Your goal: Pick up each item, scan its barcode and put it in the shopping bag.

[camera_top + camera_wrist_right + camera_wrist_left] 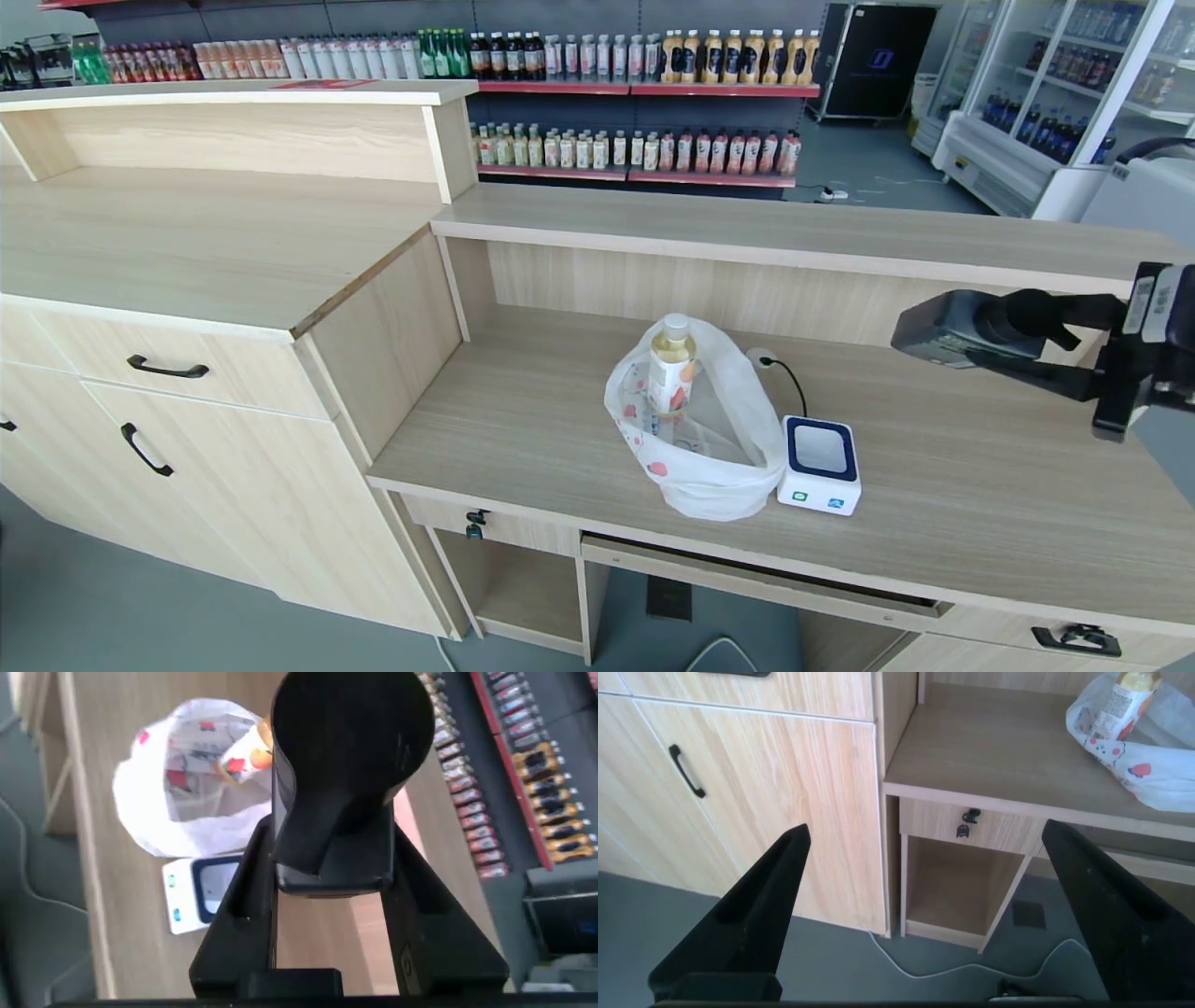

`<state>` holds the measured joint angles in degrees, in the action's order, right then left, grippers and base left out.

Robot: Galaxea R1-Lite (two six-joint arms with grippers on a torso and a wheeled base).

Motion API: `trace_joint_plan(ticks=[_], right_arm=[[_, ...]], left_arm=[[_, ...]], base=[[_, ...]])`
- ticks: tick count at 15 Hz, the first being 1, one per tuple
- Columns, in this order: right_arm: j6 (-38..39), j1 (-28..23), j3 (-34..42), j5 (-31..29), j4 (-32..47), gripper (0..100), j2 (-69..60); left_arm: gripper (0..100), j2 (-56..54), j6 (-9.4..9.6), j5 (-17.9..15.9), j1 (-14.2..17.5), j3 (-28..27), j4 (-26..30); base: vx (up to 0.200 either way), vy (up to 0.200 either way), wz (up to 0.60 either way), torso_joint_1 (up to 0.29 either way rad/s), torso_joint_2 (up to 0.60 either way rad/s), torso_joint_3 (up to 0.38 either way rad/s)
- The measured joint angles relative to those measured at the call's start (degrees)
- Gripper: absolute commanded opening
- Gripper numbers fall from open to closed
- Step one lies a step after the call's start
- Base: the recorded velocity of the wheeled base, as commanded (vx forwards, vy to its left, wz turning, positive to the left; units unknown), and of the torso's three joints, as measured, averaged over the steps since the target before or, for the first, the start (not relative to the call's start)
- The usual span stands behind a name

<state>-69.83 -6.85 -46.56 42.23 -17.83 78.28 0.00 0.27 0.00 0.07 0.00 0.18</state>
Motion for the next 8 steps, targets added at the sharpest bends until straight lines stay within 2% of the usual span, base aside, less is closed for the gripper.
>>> trace_joint_plan(ticks=[2,5,8], right_arm=[[-3.9,-4.5,3.0,1.7,-10.9,0,5.4],[-5.2,-6.3,5.7,2.8,-17.1,0,10.8],[-6.3,-6.8,9.1,6.2,-28.1,0,17.1]], left_arm=[[100,0.0,-0.02,0.0,0.0,0.0,0.0],[100,0.0,-0.02,0.0,0.0,0.0,0.0],[100,0.0,0.00,0.0,0.0,0.0,0.0]], base=[[0.000,0.000,0.00,0.000,0.00,0.000],[0.000,0.000,0.60,0.001,0.00,0.004],[0.000,0.000,0.00,0.000,0.00,0.000]])
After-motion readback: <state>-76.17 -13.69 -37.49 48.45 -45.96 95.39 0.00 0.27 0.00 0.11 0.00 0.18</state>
